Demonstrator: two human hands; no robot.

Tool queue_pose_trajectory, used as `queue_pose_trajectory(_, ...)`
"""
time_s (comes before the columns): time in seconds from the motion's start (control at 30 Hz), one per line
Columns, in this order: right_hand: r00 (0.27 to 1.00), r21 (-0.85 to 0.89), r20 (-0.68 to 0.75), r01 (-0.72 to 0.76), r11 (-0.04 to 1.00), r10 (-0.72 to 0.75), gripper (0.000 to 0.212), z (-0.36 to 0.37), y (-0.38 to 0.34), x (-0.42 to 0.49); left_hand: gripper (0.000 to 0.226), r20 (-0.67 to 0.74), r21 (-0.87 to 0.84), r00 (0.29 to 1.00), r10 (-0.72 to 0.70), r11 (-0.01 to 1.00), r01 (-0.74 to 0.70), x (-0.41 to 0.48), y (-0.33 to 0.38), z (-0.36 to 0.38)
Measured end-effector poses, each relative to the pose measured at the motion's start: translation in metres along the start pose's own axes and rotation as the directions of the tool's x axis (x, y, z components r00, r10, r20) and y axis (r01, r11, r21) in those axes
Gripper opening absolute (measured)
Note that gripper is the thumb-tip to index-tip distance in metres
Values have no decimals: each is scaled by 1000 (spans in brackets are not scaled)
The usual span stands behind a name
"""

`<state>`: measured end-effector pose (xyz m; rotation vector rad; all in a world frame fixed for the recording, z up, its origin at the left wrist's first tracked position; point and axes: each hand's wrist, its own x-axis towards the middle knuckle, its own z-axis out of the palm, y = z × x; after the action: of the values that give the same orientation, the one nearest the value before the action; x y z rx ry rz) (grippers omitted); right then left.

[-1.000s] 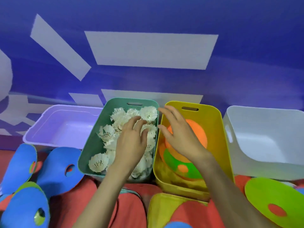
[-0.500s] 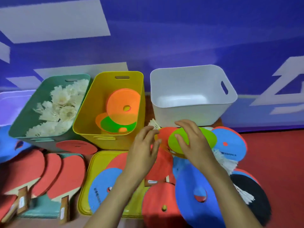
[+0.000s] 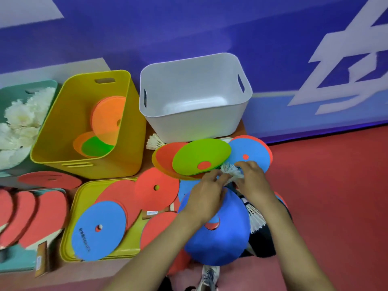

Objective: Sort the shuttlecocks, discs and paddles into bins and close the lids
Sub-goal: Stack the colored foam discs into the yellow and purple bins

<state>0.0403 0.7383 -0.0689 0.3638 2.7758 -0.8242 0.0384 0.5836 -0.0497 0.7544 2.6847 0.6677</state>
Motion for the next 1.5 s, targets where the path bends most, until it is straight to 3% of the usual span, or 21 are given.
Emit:
queue_pose_trajectory(0.2, 996, -2, 77, -52, 999, 52, 44, 8, 16, 3, 64, 230, 321, 972, -46, 947, -31, 21, 16, 8)
queue_pose_trajectory(0.3, 995, 38, -25, -98, 994, 99, 39, 10, 14, 2, 54, 148, 354, 989, -32, 935, -23, 29, 22, 8)
queue_pose_trajectory(0.4, 971, 31, -132, -195, 980, 197, 48, 10, 11, -3, 40, 91, 328, 996, -6, 944, -24, 32, 23, 13)
queue_pose_trajectory(0.53, 966, 3, -47, -254, 967, 254, 47, 12, 10, -4, 36, 4, 343, 997, 83, 936, -80, 34, 23, 14)
queue_pose_trajectory(0.6, 968, 22, -65, -241, 970, 242, 42, 11, 9, -5, 36, 26, 366, 997, 75, 927, -79, 33, 25, 10)
queue_pose_trajectory(0.67, 965, 42, -146, -214, 976, 218, 34, 9, 8, -7, 32, 17, 307, 999, 43, 951, -46, 30, 24, 4)
queue_pose_trajectory(0.8, 961, 66, -226, -147, 987, 158, 30, 5, 1, -9, 14, -240, -14, 971, 3, 1000, -6, 14, 19, -1)
queue_pose_trajectory(1.0, 983, 55, -82, -162, 985, 166, 26, 9, -2, -8, 12, -345, -320, 935, -81, 947, -36, -9, 3, -11)
queue_pose_trajectory(1.2, 985, 157, -104, -123, 980, 141, 39, 15, -9, -16, 13, -356, -242, 931, -84, 970, -5, -33, -14, -15)
queue_pose_trajectory(1.33, 960, 142, -275, -20, 990, 59, 34, 0, -23, -30, 9, -367, -170, 925, -104, 985, 43, -42, -22, -20)
queue_pose_trajectory(1.5, 878, 138, -467, 189, 972, -104, 33, -23, -66, -44, 3, -456, -101, 885, -91, 994, 51, -49, -37, -34)
